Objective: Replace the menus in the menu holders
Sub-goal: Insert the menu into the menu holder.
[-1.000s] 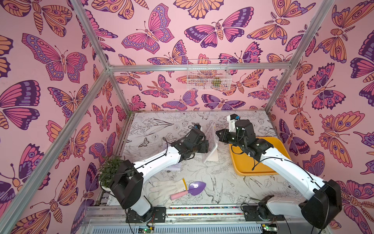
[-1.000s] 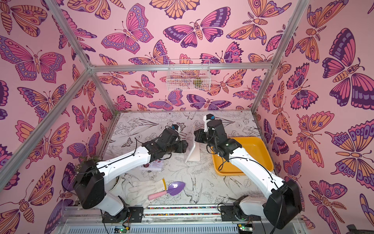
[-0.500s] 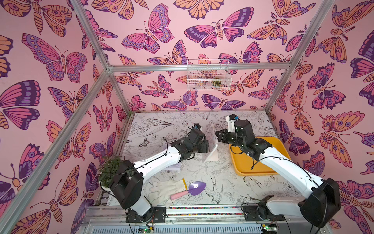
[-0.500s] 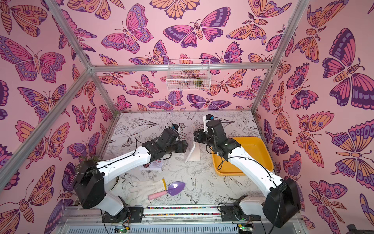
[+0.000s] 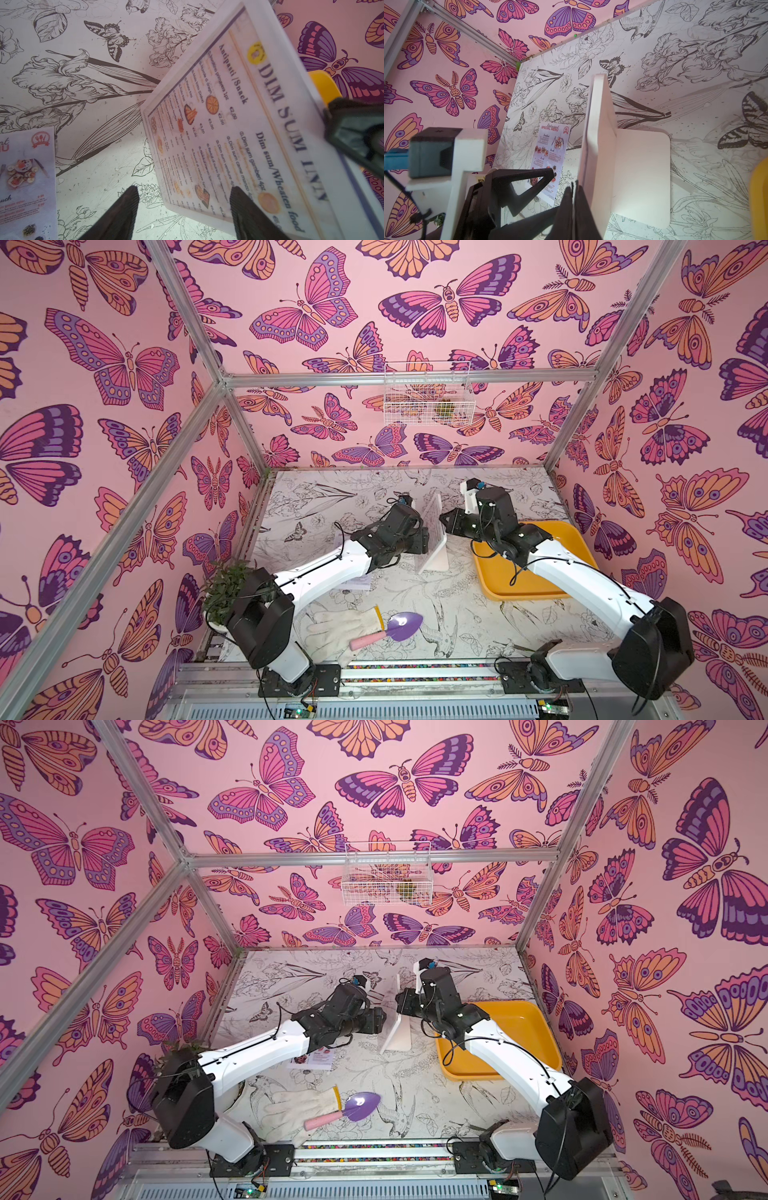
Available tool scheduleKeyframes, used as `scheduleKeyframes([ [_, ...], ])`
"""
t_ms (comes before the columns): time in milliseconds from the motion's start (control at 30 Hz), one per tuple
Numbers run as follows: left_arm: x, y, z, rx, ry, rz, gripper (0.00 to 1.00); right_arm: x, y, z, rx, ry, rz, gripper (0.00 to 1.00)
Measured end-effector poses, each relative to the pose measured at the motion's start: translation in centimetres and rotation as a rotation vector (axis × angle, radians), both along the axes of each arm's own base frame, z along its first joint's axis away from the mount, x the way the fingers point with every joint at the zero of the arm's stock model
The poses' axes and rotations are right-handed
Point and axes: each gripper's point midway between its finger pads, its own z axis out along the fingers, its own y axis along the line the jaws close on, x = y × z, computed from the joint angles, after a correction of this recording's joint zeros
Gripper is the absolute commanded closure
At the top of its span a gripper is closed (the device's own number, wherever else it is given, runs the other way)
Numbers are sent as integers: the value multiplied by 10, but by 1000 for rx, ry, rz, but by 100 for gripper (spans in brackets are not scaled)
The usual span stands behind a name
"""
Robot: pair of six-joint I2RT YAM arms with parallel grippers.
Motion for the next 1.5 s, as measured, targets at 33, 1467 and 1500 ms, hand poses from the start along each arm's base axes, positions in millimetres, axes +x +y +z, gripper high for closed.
scheduleKeyframes([
  [33, 0, 0, 0, 0, 0, 0, 28, 0, 0, 1, -1, -2, 0, 86],
  [1467, 0, 0, 1, -2, -2, 0, 28, -18, 0, 3, 29, 20, 52, 97],
  [1500, 0, 0, 1, -1, -2, 0, 28, -19, 0, 3, 29, 22, 55, 97],
])
